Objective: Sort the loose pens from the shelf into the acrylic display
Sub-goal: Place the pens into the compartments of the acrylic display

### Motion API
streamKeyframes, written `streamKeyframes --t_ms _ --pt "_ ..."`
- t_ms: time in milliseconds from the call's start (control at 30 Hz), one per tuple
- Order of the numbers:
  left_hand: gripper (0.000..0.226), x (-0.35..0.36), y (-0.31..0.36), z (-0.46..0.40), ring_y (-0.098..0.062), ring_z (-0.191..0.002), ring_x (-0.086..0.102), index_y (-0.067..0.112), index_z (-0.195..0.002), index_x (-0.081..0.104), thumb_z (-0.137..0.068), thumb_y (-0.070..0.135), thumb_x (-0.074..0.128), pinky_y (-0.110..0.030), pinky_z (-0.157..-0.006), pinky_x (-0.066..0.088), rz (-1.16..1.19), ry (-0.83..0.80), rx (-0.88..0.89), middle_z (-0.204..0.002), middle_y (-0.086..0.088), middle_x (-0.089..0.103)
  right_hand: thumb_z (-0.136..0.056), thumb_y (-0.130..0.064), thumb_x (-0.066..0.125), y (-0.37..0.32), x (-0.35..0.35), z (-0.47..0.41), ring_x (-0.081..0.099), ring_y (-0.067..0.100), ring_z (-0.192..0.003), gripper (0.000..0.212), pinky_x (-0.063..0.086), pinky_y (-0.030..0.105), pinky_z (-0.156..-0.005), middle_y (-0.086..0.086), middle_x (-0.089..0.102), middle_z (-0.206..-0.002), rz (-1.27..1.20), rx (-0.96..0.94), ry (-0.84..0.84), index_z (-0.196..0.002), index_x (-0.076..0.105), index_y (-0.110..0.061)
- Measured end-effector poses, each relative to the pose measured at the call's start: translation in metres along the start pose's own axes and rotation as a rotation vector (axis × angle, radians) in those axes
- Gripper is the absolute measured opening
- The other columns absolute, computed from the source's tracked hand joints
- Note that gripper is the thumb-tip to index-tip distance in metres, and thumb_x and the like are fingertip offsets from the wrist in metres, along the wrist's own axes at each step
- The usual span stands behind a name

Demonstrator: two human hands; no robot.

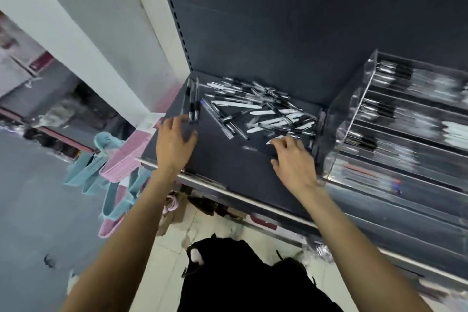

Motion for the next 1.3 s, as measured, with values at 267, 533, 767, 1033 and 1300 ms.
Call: streamKeyframes --t_ms 267,533,767,1033,1300 --pt "0.058 0.021 -0.032 -0.073 -0.037 -0.120 0.044 0.002 -0.132 0.046 -0.088 0.035 0.065 -0.043 -0.101 0.035 0.064 -0.102 -0.088 -0.130 -0.022 0.047 -0.091 -0.013 0.053 -0.012 0.015 -0.014 0.053 0.024 -0.110 0.021 0.045 0.033 -0.089 0.004 0.057 -0.117 0.124 0.083 -0.038 -0.112 0.054 -0.015" --pt "0.039 0.027 -0.036 -0.101 -0.033 -0.103 0.062 0.002 -0.109 0.064 -0.080 0.025 0.075 -0.037 -0.083 0.045 0.042 -0.198 -0.118 -0.105 -0.015 0.070 -0.092 -0.022 0.056 -0.026 0.002 -0.008 0.056 0.024 -0.105 0.017 0.048 0.035 -0.080 0.001 0.060 -0.111 -0.115 0.179 0.007 -0.108 0.057 -0.018" --pt "0.030 0.029 -0.035 -0.081 -0.033 -0.087 0.065 0.001 -0.081 0.072 -0.082 0.032 0.070 -0.034 -0.073 0.046 -0.207 -0.393 -0.088 -0.082 -0.017 0.071 -0.090 -0.021 0.058 -0.042 0.003 -0.008 0.061 0.021 -0.094 0.013 0.045 0.030 -0.075 -0.003 0.062 -0.102 -0.295 0.215 0.057 -0.102 0.057 -0.018" --pt "0.011 0.000 -0.021 -0.014 -0.011 -0.062 0.069 0.006 -0.091 0.067 -0.086 0.016 0.070 -0.024 -0.062 0.057 0.522 -0.428 -0.254 -0.082 -0.011 0.072 -0.084 -0.010 0.069 -0.061 0.000 -0.009 0.060 0.013 -0.079 0.011 0.056 0.026 -0.068 -0.004 0.061 -0.079 -1.208 0.325 0.029 -0.089 0.063 -0.017" --pt "0.020 -0.003 0.054 0.076 -0.010 -0.081 0.063 0.012 -0.106 0.065 -0.098 0.019 0.049 -0.024 -0.074 0.055 0.973 -0.600 -0.228 -0.088 0.000 0.069 -0.082 -0.004 0.069 -0.087 -0.033 0.001 0.061 0.012 -0.074 0.034 0.054 0.020 -0.059 0.007 0.059 -0.083 -1.490 0.160 -0.059 -0.115 0.061 -0.002"
Point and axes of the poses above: each hand's wrist, its own z-axis away from the middle knuckle, its own x-axis out of the palm, y = z × x, the point moved 8 cm from there along -z, towards the middle knuckle
